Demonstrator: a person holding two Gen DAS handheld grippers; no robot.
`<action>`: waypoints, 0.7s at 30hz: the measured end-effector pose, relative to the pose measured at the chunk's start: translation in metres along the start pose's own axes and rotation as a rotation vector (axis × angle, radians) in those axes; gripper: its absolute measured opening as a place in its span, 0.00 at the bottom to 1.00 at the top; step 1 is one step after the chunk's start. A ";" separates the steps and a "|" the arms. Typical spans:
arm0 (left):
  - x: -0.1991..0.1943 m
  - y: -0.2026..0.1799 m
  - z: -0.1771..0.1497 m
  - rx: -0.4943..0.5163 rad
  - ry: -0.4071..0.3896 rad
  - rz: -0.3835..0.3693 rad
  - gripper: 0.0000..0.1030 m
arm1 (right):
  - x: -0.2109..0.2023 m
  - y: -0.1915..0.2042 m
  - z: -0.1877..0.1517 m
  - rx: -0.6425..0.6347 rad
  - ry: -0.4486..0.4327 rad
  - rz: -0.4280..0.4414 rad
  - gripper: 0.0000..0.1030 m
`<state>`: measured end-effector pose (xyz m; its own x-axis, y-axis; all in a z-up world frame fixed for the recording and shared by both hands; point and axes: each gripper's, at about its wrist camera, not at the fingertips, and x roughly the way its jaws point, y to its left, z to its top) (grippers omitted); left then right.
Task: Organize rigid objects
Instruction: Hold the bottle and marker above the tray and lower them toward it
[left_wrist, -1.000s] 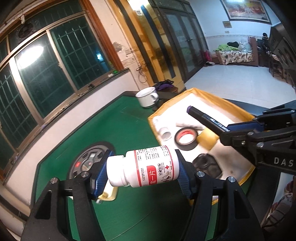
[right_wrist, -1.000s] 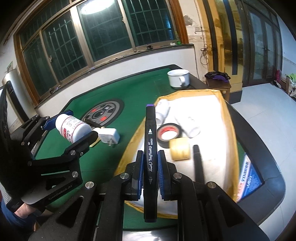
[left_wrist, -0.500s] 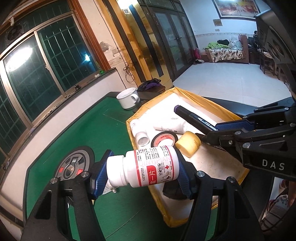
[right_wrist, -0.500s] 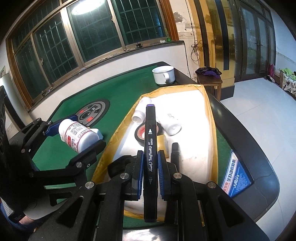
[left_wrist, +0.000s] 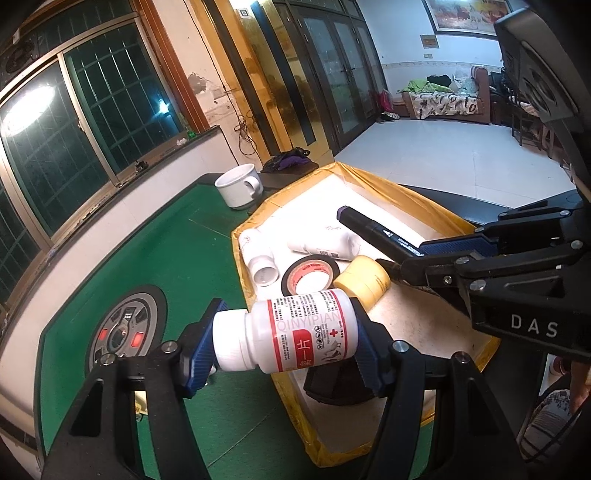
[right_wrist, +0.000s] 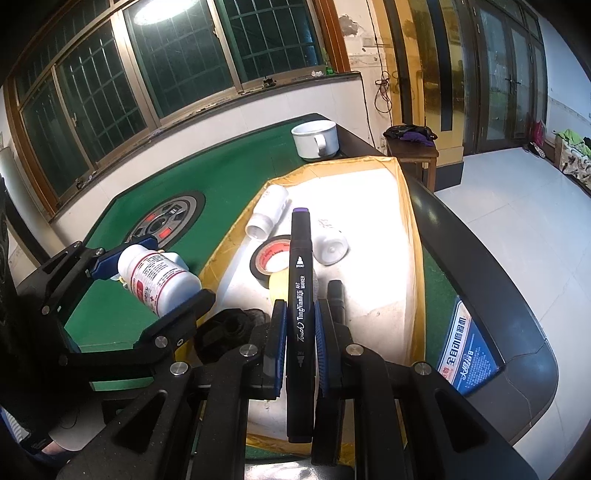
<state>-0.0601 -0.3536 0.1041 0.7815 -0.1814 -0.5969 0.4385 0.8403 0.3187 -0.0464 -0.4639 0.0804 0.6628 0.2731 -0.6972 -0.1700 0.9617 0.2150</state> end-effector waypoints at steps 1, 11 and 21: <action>0.000 -0.001 0.000 0.001 0.002 -0.002 0.62 | 0.000 -0.001 -0.001 0.002 0.001 -0.001 0.13; 0.003 -0.007 -0.002 0.011 0.011 -0.011 0.62 | 0.005 -0.004 -0.001 0.003 0.014 -0.009 0.13; 0.006 -0.012 -0.002 0.024 0.017 -0.010 0.62 | 0.007 -0.006 -0.004 0.009 0.021 -0.011 0.13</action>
<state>-0.0612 -0.3635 0.0957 0.7698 -0.1807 -0.6122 0.4566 0.8261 0.3304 -0.0433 -0.4679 0.0716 0.6492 0.2628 -0.7138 -0.1562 0.9645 0.2131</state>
